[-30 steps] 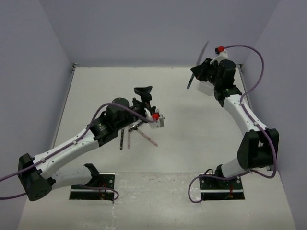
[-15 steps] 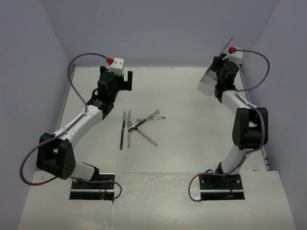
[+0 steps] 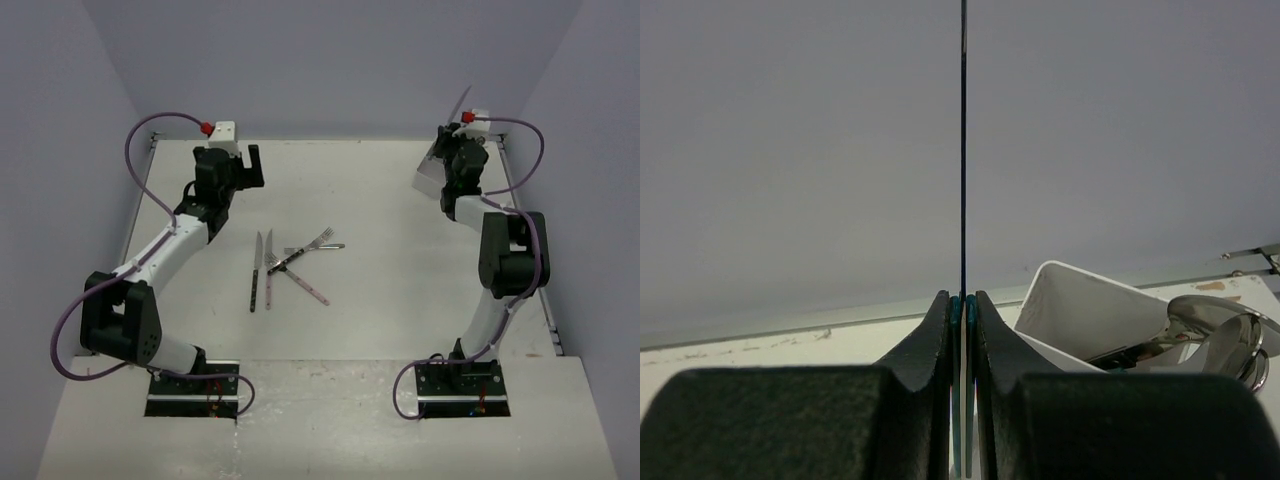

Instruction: Sort the eating utensils into containers

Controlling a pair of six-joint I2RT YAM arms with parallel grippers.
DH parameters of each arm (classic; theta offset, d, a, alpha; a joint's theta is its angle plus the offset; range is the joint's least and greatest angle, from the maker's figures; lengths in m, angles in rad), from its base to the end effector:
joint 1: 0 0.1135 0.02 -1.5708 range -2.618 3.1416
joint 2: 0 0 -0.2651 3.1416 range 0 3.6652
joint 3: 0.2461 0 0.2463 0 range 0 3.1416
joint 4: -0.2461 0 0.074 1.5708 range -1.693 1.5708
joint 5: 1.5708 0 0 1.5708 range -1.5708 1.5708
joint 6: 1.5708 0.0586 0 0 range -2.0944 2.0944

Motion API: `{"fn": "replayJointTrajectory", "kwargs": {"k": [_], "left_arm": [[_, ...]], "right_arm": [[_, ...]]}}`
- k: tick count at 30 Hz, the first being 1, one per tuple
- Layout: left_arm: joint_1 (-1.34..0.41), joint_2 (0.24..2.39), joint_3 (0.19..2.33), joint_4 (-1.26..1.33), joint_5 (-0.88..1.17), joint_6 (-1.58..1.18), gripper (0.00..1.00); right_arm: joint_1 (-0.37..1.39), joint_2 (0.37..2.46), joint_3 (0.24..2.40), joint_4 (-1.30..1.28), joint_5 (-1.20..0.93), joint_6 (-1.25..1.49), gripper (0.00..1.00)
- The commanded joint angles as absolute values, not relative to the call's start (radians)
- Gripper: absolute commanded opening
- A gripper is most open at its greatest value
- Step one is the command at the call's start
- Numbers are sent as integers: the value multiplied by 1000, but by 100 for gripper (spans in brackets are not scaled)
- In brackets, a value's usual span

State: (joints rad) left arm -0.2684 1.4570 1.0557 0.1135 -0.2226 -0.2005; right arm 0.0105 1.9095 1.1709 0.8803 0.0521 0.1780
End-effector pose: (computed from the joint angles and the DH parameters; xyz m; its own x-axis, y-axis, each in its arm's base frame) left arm 0.3496 -0.0827 0.3016 -0.2791 -0.1247 -0.9521 -0.0010 0.9916 -0.1296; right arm 0.4563 0.0017 0.2658 0.1463 0.1784 -0.9730 0.0154 0.9831 0.1825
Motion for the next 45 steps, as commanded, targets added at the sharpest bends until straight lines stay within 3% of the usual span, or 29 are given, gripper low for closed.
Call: {"fn": "replayJointTrajectory", "kwargs": {"k": [1, 15, 27, 38, 40, 45], "left_arm": [[-256, 1462, 1054, 120, -230, -226, 100], [-249, 1489, 1072, 65, -232, -242, 100], [-247, 1459, 1083, 6, -279, -255, 100], [-247, 1422, 1028, -64, -325, -302, 100], [-247, 1420, 1025, -84, -325, -325, 100], [-247, 1422, 997, -150, -278, -376, 100]], "right_arm": [[5, 1917, 1155, 985, 18, 131, 4], [-49, 1959, 1152, 983, 54, 138, 8], [-51, 1948, 1120, 1015, 64, 143, 21], [-51, 1830, 974, 1086, 88, 193, 19], [-51, 1792, 953, 1086, 71, 201, 22], [-49, 1629, 920, 956, -18, 201, 41]]}}
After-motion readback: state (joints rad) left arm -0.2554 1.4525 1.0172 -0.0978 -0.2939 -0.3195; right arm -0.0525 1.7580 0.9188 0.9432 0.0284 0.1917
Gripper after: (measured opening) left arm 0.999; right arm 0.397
